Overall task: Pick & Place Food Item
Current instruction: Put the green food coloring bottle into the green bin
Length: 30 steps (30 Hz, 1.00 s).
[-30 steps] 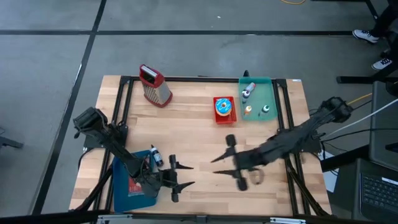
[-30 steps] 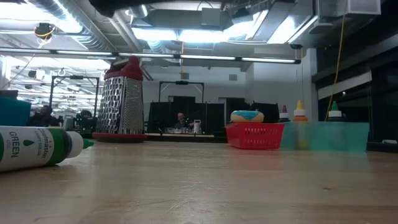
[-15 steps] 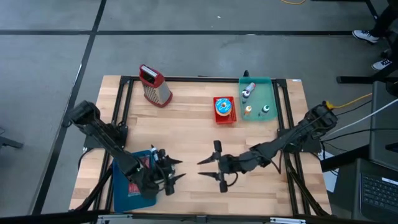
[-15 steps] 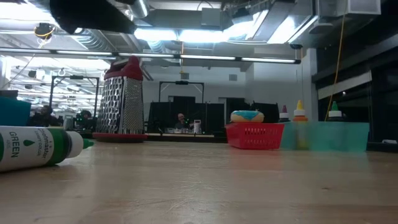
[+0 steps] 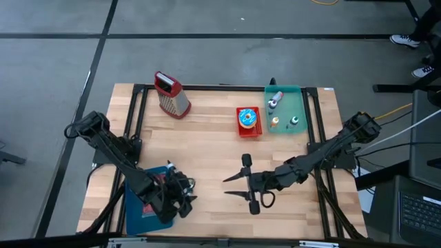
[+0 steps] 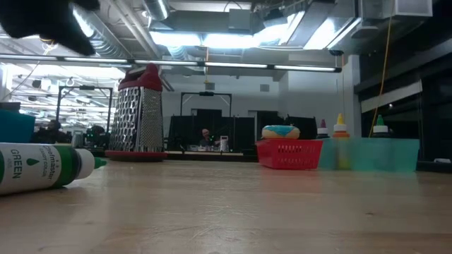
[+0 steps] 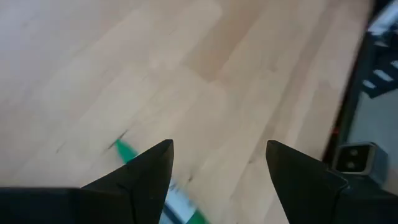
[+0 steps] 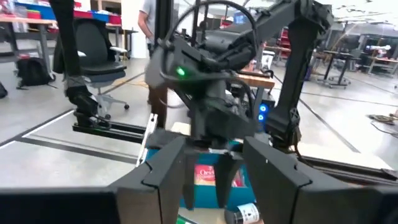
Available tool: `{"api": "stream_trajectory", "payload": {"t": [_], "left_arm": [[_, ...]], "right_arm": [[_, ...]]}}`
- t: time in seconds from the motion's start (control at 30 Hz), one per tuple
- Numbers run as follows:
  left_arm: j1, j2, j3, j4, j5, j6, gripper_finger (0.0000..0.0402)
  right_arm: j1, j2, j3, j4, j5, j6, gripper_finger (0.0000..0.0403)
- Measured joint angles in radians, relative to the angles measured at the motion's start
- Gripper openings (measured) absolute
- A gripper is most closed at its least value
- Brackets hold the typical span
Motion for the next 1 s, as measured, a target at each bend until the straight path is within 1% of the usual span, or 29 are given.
{"api": "stream_trajectory", "payload": {"t": [0.13,0.3,0.37,0.53,0.7,0.83,1.0], "left_arm": [[0.013,0.02,0.004,-0.053,0.07,-0.12,0.0251],[0.034,0.083,0.004,-0.069,0.196,-0.211,0.0251],[0.04,0.111,0.004,-0.071,0.226,-0.237,0.0251],[0.057,0.145,0.004,-0.071,0.254,-0.283,0.0251],[0.073,0.171,0.004,-0.07,0.285,-0.318,0.0251],[0.092,0.194,0.003,-0.065,0.314,-0.326,0.0251],[0.109,0.205,0.004,-0.066,0.314,-0.319,0.0251]], "right_arm": [[0.001,-0.005,0.0,-0.002,-0.028,-0.008,0.0164],[0.001,-0.013,0.0,-0.003,-0.075,-0.018,0.0165],[0.001,-0.015,0.0,0.0,-0.092,-0.025,0.0165],[0.001,-0.016,0.0,-0.002,-0.1,-0.029,0.0165],[0.001,-0.016,0.0,-0.009,-0.152,-0.032,0.0165],[0.001,-0.016,0.0,-0.01,-0.158,-0.036,0.0165],[0.001,-0.016,0.0,-0.01,-0.162,-0.039,0.0165]]}}
